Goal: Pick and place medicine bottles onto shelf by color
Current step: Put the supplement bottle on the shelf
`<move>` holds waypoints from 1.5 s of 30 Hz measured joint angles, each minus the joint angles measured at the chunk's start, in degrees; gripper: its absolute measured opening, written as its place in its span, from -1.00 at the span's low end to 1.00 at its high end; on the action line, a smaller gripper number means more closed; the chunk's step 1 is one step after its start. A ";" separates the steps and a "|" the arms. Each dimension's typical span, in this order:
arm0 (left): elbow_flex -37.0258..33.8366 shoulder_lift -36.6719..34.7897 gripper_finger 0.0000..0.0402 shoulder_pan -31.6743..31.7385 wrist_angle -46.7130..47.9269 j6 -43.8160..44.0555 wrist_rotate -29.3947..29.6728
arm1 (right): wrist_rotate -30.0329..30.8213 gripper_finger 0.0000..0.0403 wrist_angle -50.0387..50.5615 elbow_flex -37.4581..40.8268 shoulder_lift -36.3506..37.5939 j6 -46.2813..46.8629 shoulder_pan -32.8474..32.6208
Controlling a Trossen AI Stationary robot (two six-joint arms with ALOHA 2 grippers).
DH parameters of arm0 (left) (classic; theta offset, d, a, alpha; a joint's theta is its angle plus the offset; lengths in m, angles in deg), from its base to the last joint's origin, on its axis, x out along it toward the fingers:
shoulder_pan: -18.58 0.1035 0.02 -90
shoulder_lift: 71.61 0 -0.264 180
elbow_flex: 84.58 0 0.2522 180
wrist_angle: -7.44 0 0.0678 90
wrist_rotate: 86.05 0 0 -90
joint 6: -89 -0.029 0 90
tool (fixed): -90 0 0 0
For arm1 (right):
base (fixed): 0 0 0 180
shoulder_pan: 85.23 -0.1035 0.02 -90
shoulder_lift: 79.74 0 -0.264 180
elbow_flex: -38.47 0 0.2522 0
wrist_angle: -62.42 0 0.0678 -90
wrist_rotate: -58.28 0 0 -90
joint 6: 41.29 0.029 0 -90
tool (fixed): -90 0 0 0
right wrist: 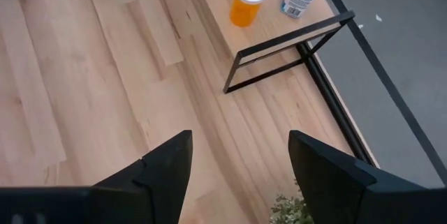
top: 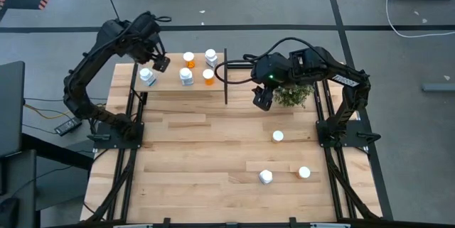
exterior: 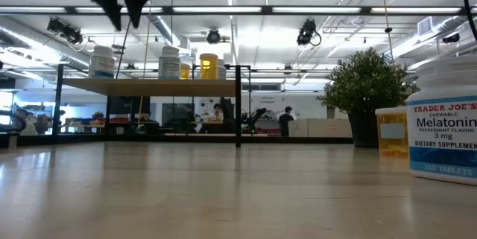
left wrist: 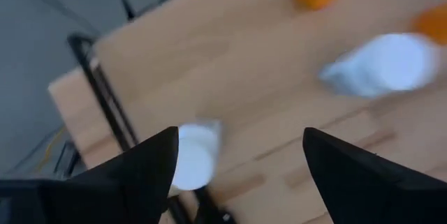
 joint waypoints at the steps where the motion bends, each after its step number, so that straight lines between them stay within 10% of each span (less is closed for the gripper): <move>1: 1.15 -0.02 0.56 -1.38 -0.03 -0.02 -0.05 | 0.04 0.21 0.02 -0.01 0.00 -0.42 0.15; 16: 2.28 1.20 0.56 -30.11 -18.05 12.27 -5.09 | -7.61 0.21 0.50 0.52 0.00 0.69 -0.78; 25: 2.19 7.10 0.56 -46.01 -22.26 20.71 0.71 | -8.28 0.21 0.08 13.99 0.02 5.17 -8.79; 45: 2.18 16.07 0.56 -56.74 -27.06 28.32 1.96 | -20.31 0.21 -15.24 44.83 -0.04 14.75 -31.34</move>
